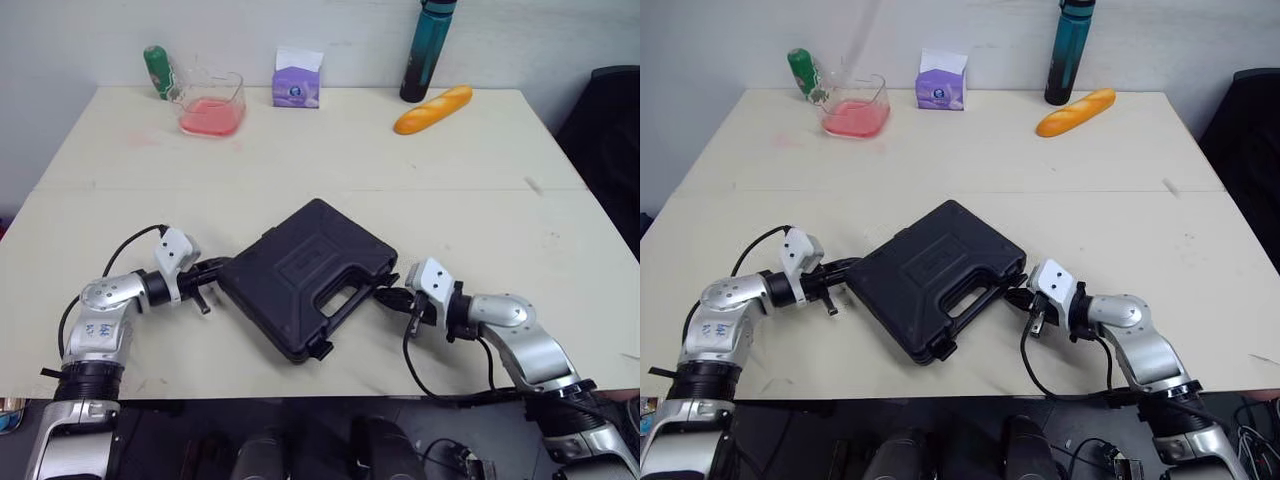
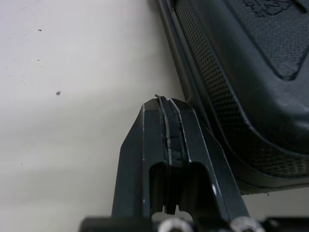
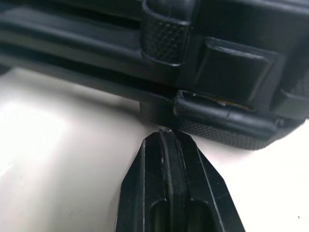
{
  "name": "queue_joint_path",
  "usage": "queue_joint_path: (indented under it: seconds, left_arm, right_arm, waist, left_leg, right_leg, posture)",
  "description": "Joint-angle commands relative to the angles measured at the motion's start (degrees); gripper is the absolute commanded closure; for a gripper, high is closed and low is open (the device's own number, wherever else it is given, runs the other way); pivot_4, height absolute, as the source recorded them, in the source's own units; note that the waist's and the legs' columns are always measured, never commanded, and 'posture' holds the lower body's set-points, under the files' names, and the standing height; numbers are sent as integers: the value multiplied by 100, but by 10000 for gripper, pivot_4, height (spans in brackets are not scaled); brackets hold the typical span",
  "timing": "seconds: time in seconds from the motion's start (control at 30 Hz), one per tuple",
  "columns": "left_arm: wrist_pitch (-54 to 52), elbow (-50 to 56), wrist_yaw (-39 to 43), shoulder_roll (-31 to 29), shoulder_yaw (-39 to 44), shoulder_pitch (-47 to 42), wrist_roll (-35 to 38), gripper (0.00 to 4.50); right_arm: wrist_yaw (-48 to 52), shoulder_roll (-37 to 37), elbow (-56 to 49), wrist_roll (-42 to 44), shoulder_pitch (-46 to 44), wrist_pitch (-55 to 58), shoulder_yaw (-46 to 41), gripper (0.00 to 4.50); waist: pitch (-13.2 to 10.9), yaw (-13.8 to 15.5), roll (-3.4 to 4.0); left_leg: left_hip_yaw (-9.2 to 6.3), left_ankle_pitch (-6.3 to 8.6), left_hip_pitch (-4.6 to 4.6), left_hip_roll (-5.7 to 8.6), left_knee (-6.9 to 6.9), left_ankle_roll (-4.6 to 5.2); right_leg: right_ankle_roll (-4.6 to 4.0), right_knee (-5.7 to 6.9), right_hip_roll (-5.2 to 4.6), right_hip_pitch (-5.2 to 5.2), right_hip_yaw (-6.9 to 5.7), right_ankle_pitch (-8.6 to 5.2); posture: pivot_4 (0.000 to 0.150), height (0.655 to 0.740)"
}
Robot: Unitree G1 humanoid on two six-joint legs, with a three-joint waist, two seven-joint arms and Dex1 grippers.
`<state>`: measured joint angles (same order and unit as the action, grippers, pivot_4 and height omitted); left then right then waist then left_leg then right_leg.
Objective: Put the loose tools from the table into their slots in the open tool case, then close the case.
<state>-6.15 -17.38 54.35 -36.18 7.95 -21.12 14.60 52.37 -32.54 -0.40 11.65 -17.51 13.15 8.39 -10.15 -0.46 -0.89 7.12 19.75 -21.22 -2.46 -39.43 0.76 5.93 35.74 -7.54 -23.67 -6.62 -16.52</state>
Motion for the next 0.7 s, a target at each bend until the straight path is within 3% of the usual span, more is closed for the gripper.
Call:
queue_joint_path:
  seconds: [0.03, 0.33, 0.57, 0.7]
  left_arm:
    - [-74, 513, -74, -57, 139, 256, 164, 45000]
    - [-503, 1670, -521, 95, 438, 1012, 526, 45000]
    - [-570, 2008, -791, -194, 992, 1342, 571, 45000]
    - [-1691, 3064, -705, -556, 1124, 982, 1424, 45000]
  right_arm:
    - [2, 31, 135, -46, -50, -176, -49, 44286]
    - [-117, 209, 640, -193, -289, -552, -48, 44286]
    - [-46, -125, 114, 8, 93, -251, -322, 44286]
    - [-38, -317, -410, 420, 646, -277, -954, 44286]
  waist:
    - [0, -1, 0]
    - [-1, -94, 1]
    - [-1, -92, 3]
    - [-3, -29, 4]
  left_leg:
    - [0, 0, -1, -1, 0, 0]
    - [-3, 1, 0, -5, 0, -1]
    - [-5, 2, -1, -6, 4, -2]
    - [-12, 3, -6, -4, 4, 0]
  right_leg:
    - [0, -1, 0, 0, 0, 0]
    - [-1, 0, -2, 1, 1, 0]
    - [-1, -4, -5, 1, 0, -1]
    - [-1, -10, -9, 3, -4, -1]
  posture:
    - [1500, 7400]
    - [1500, 7400]
    - [1500, 7400]
    - [1500, 7400]
